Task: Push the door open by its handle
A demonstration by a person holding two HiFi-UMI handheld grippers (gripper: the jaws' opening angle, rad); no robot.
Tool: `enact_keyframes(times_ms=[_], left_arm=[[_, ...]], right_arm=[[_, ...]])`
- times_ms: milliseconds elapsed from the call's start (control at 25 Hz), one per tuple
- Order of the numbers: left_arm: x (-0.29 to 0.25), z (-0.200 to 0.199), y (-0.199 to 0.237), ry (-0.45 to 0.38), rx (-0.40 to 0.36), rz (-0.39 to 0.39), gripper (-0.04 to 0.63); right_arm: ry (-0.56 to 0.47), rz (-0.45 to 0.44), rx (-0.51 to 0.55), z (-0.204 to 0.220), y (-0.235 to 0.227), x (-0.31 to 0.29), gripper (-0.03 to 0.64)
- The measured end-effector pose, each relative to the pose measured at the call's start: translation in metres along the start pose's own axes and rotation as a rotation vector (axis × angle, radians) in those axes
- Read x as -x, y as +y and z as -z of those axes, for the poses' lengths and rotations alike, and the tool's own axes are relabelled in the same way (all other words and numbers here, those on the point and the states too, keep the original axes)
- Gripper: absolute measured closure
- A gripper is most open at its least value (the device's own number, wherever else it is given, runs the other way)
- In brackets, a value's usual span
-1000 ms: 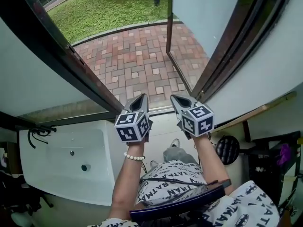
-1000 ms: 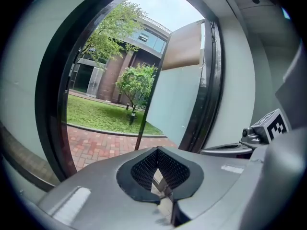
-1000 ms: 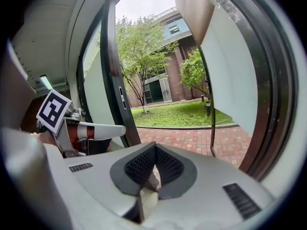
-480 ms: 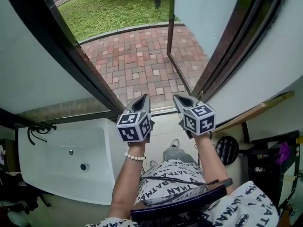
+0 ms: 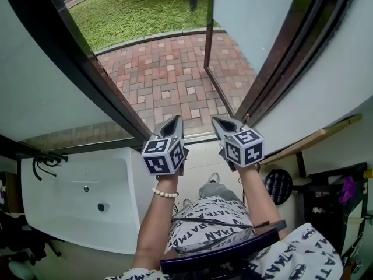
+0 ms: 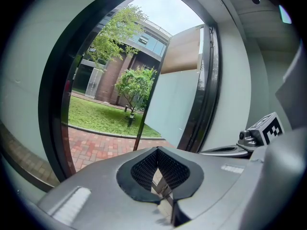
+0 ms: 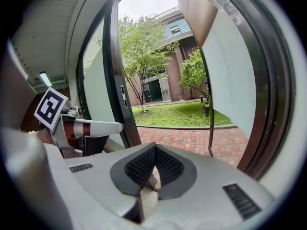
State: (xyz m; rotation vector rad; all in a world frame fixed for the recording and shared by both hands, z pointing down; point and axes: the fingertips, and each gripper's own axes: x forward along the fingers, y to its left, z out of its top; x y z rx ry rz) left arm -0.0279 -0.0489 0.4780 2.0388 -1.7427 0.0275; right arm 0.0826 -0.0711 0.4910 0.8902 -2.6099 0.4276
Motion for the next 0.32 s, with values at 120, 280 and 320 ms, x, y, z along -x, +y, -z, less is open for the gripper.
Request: enact_keyframes(times_ms=[120, 280, 320], left_arm=[[-0.0034, 0.0000, -0.0028, 0.003, -0.001, 0.005, 0.601], [-0.0049, -0.0006, -0.0060, 0.004, -0.002, 0.004, 0.601], [-0.0049, -0.0006, -0.0067, 0.004, -0.002, 0.004, 0.602]], right_arm=[[0.002, 0.001, -0.002, -0.0008, -0.0032, -0.0004, 0.615], [0.001, -0.001, -0.003, -0.0020, -0.0058, 0.0008, 0.615], [0.000, -0.002, -0.003, -0.0021, -0.0061, 0.0012, 0.616]])
